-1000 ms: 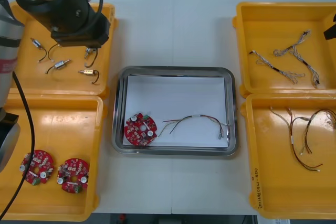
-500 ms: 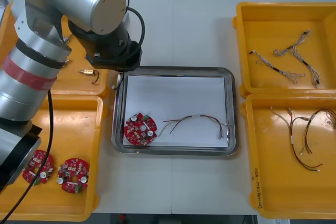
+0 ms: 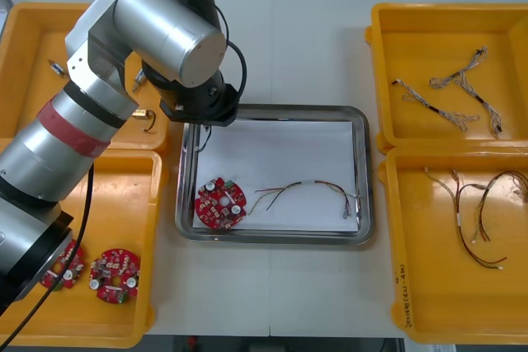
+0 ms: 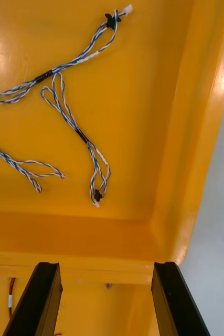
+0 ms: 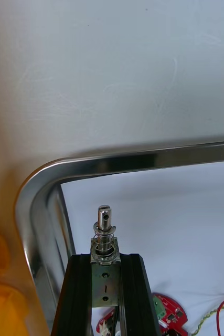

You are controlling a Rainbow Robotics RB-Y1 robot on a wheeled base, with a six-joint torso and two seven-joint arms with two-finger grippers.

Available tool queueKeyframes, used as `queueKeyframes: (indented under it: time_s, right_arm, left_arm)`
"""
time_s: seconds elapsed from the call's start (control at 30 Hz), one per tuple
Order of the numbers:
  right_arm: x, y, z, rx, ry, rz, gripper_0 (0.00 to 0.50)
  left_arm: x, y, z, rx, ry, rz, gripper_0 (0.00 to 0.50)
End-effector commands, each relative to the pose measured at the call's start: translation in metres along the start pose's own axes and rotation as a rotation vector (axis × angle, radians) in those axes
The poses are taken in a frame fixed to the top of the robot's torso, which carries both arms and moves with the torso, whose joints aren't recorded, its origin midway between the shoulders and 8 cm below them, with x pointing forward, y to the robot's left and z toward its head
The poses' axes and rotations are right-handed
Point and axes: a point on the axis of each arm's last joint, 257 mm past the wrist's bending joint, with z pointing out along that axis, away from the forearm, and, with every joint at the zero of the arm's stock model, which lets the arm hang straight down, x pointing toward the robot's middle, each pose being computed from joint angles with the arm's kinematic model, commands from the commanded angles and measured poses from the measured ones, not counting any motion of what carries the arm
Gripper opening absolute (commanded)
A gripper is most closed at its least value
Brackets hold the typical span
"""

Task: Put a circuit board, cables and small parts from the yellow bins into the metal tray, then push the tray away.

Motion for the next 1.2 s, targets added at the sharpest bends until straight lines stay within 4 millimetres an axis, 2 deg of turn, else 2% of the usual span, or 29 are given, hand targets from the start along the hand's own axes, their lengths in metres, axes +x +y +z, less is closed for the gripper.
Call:
queueKeyframes:
  time_s: [0.03, 0.4, 0.7, 0.77, 0.8, 0.83, 0.9, 1.2]
  right_arm:
    - [-0.040, -0.007, -0.020, 0.009, -0.079, -0.024, 0.500]
    - [-0.067, 0.006, 0.002, 0.006, -0.121, -0.074, 0.500]
    - [-0.072, 0.009, 0.030, 0.005, -0.114, -0.100, 0.500]
    - [-0.074, 0.009, 0.036, 0.005, -0.124, -0.101, 0.500]
    - [-0.074, 0.010, 0.042, 0.000, -0.125, -0.099, 0.500]
    - [-0.073, 0.009, 0.045, 0.001, -0.125, -0.095, 0.500]
    - [-0.071, 0.008, 0.052, -0.002, -0.123, -0.091, 0.500]
    - [-0.064, 0.015, 0.078, -0.002, -0.101, -0.106, 0.500]
  left_arm:
    - [0.015, -0.014, 0.020, 0.014, -0.009, -0.009, 0.000]
    - [0.025, -0.011, 0.042, -0.003, 0.009, -0.023, 0.000]
    - [0.026, -0.011, 0.043, -0.005, 0.004, -0.042, 0.007]
    - [0.026, -0.011, 0.043, -0.005, 0.004, -0.046, 0.227]
    - [0.026, -0.011, 0.043, -0.006, 0.005, -0.051, 0.415]
    - [0.026, -0.011, 0.043, -0.006, 0.005, -0.052, 0.449]
    - [0.026, -0.012, 0.043, -0.005, 0.005, -0.059, 0.500]
    - [0.024, -0.020, 0.031, 0.014, -0.012, -0.073, 0.500]
